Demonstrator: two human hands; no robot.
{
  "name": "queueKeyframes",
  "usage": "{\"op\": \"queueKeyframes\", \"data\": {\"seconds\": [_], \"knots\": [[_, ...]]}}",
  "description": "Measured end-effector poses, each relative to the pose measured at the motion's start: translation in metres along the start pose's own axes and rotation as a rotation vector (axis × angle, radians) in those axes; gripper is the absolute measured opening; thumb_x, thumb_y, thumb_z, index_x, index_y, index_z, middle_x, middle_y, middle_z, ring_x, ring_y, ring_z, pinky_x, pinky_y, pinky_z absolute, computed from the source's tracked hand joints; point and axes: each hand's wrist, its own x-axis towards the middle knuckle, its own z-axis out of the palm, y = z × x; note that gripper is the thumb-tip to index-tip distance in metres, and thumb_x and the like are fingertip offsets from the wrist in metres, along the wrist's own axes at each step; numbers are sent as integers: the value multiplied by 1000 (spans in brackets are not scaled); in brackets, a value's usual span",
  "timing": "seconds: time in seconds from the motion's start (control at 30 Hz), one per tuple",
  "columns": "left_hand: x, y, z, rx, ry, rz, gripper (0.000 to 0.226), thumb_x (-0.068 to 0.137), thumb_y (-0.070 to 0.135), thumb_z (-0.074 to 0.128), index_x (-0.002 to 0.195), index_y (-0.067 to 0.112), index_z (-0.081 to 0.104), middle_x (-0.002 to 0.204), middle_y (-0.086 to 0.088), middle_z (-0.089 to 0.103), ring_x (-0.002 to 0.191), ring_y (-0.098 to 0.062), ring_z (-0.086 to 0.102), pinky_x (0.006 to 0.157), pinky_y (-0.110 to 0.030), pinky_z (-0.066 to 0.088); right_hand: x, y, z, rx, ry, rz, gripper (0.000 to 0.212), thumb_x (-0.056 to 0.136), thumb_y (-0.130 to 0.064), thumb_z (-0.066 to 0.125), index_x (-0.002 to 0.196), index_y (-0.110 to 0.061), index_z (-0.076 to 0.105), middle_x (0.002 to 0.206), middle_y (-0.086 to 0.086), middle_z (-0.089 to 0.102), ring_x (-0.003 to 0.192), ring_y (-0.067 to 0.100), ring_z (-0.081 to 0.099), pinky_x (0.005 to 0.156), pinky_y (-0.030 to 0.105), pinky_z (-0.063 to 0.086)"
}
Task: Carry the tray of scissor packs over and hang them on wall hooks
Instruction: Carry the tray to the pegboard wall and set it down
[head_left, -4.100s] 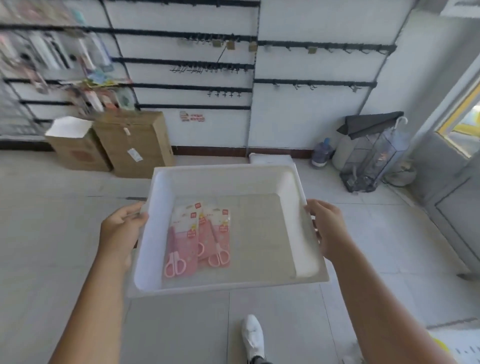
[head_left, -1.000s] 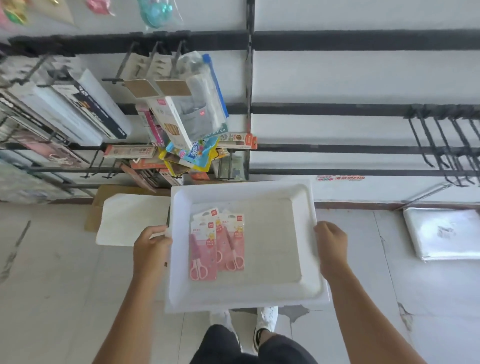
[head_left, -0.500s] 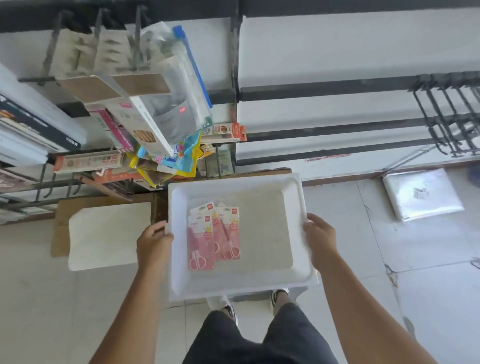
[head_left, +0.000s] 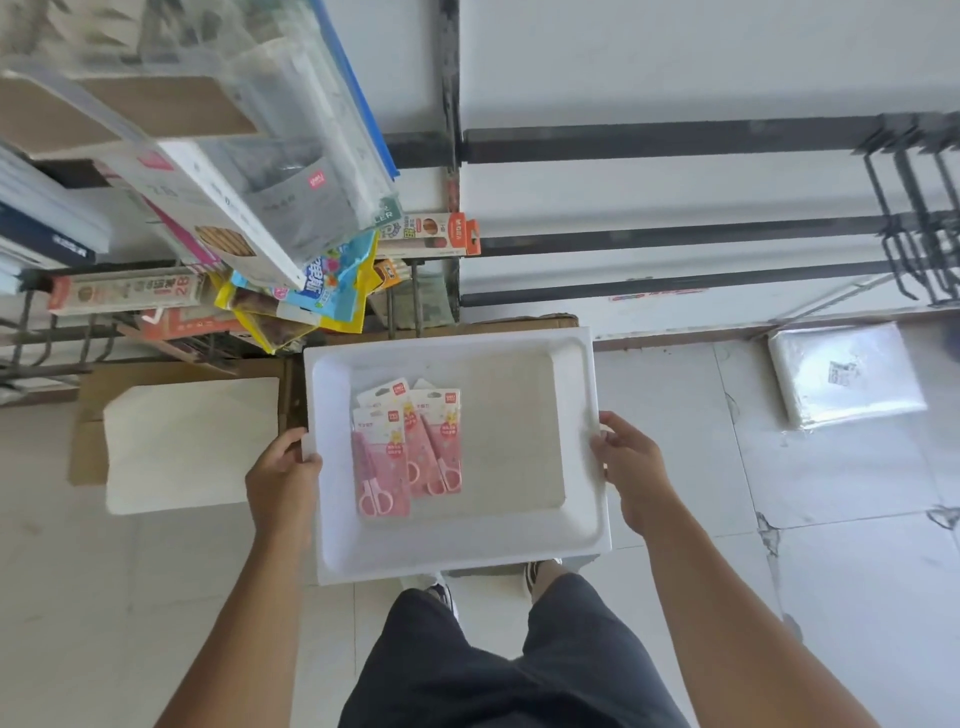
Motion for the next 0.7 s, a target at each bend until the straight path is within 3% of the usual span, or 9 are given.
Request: {"op": "queueKeyframes", "data": {"seconds": [0.2, 0.37, 0.47, 0.6, 0.7], "knots": [[-7, 4, -9, -83, 28, -7, 37, 85, -4, 58, 114, 15, 69, 102, -7, 72, 80, -19, 66, 65, -27, 48, -11, -8, -9, -17, -32, -57, 41, 98, -1, 48, 97, -28, 79, 90, 9, 64, 81, 22, 59, 78, 36, 48], [-25, -13, -8, -59, 6, 2, 36, 87, -2, 59, 111, 22, 67, 108, -4, 69, 96, -24, 66, 65, -27, 49, -23, -1, -14, -31, 0, -21, 46, 95, 6, 44, 92, -24, 78, 84, 9, 67, 76, 22, 61, 71, 33, 50], [-22, -21, 0, -17, 6, -17, 37, 89, 0, 60, 118, 21, 67, 112, -3, 69, 98, -25, 66, 73, -32, 54, -17, 1, -6, -31, 51, 27, 44, 95, 6, 43, 92, -21, 77, 83, 6, 69, 72, 20, 61, 61, 23, 52], [-5, -27, 14, 10, 6, -24, 42, 89, 2, 59, 127, 16, 67, 120, -4, 71, 104, -29, 69, 86, -41, 56, 2, 5, 3, -40, 93, 46, 38, 96, 2, 44, 100, -18, 77, 82, 3, 69, 75, 21, 61, 67, 26, 51], [8, -28, 25, -20, 15, -3, 45, 90, 1, 59, 133, 14, 63, 127, -6, 69, 112, -28, 67, 95, -40, 54, 16, 6, 9, -24, 104, 32, 40, 95, 2, 44, 98, -22, 77, 75, 0, 67, 72, 22, 58, 67, 27, 50]]}}
